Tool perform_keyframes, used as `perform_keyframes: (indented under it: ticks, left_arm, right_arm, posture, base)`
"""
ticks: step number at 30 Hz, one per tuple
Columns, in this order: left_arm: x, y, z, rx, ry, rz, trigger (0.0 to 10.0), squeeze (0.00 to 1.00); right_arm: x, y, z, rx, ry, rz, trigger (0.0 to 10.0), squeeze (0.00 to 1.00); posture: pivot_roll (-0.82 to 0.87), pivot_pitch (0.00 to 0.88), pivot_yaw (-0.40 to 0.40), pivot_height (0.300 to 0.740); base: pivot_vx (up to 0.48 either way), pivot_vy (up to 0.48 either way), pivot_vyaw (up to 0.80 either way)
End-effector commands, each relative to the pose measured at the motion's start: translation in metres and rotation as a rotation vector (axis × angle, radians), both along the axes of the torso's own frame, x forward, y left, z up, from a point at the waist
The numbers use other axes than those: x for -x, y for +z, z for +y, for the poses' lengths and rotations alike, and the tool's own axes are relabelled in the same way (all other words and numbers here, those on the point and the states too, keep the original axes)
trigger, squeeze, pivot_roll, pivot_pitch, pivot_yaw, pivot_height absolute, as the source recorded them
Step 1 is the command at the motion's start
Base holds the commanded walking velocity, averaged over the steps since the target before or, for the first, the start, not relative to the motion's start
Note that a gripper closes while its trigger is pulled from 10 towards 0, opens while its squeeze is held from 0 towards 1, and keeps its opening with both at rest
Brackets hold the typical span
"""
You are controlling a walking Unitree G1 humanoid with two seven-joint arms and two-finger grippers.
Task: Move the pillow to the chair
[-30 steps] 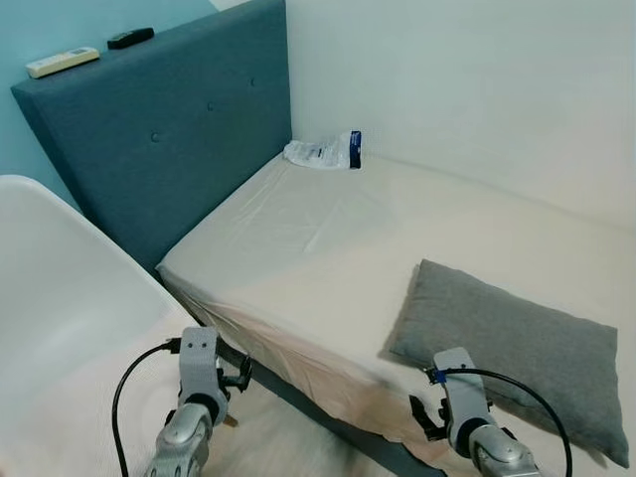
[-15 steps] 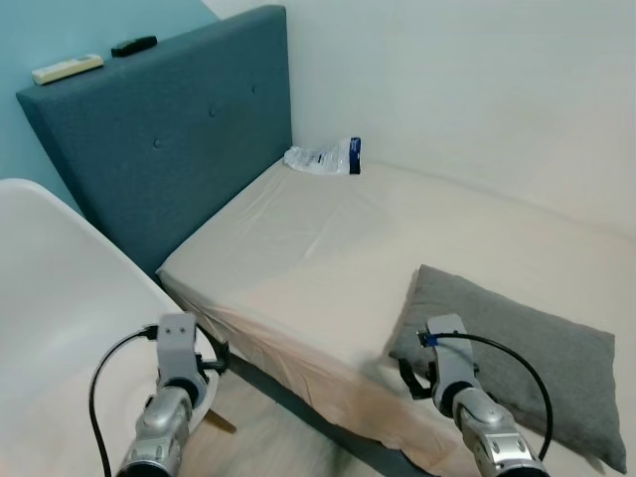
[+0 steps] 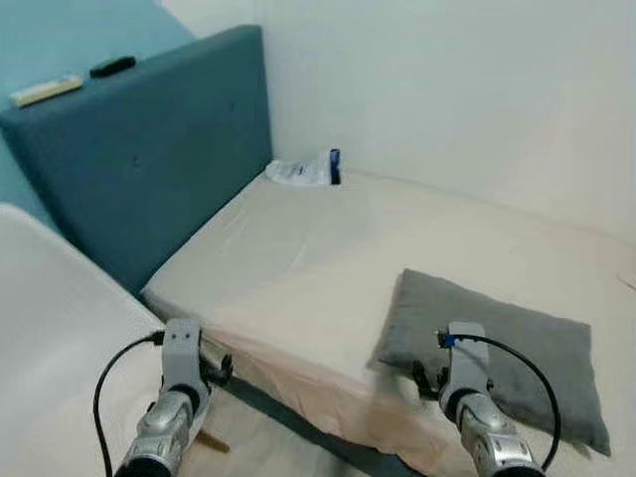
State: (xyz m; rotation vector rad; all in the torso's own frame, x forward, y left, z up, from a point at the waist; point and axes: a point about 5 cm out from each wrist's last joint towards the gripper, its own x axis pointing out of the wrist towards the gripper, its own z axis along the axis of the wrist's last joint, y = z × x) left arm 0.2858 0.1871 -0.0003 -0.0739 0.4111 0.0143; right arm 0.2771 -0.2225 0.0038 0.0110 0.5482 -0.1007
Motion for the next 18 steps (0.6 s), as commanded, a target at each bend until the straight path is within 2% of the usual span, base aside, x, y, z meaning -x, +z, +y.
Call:
perform_keyframes:
  ticks: [1,13,18]
  left_arm:
    - [-0.002,0.000,0.001,-0.008,-0.012,0.010,10.0,0.00]
    - [-0.001,-0.001,0.001,-0.022,-0.009,0.009,10.0,0.00]
    - [-0.002,0.000,0.005,-0.057,0.012,0.006,10.0,0.00]
  right_arm:
    - [0.002,-0.003,-0.002,-0.008,-0.008,0.013,10.0,0.00]
    - [-0.007,0.006,-0.004,0.014,0.020,-0.048,10.0,0.00]
    - [-0.012,0.009,0.000,0.022,0.048,-0.061,10.0,0.00]
  posture:
    - [-0.09,0.000,0.029,0.740]
    - [-0.09,0.000,0.042,0.740]
    - [-0.09,0.000,0.041,0.740]
  base:
    - [0.000,0.000,-0.80]
    - [0.000,0.000,-0.80]
    - [0.000,0.000,-0.80]
